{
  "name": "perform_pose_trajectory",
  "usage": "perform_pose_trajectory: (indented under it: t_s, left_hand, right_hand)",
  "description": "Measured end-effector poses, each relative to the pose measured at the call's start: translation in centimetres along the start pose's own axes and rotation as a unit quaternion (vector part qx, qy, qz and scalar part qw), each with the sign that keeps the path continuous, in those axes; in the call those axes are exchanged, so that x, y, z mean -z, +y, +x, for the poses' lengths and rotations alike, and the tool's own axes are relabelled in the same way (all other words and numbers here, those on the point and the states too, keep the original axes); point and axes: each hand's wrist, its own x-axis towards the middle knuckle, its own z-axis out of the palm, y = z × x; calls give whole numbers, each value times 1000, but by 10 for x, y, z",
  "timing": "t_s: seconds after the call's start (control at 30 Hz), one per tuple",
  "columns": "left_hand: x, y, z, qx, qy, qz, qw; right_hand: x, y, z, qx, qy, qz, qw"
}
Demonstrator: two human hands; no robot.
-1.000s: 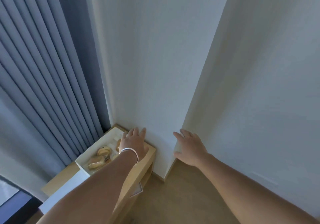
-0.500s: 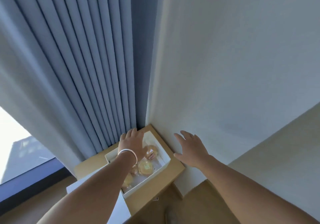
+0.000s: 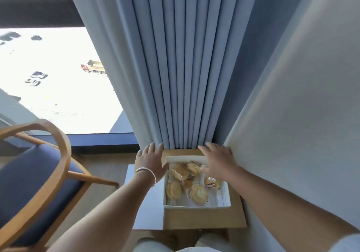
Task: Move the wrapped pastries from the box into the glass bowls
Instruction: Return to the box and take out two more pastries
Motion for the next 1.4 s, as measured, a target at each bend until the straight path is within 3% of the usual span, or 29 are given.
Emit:
perform_pose_trajectory:
  t_s: [0.23, 0.73, 1.13, 1.4]
  left_hand:
    - [-38, 2, -17, 41, -90, 1, 995]
    - [-180, 51, 19, -76, -235, 43, 968]
    - [-252, 59, 37, -61, -225, 115, 965]
    - [-214, 60, 35, -68, -216, 97, 969]
  right_hand:
    - [-40, -7, 20, 57, -71, 0, 996]
    - [-188, 7, 34, -14, -207, 93, 974]
    - [-266, -5, 71, -34, -174, 12, 984]
    - [-231, -12, 62, -31, -170, 0, 985]
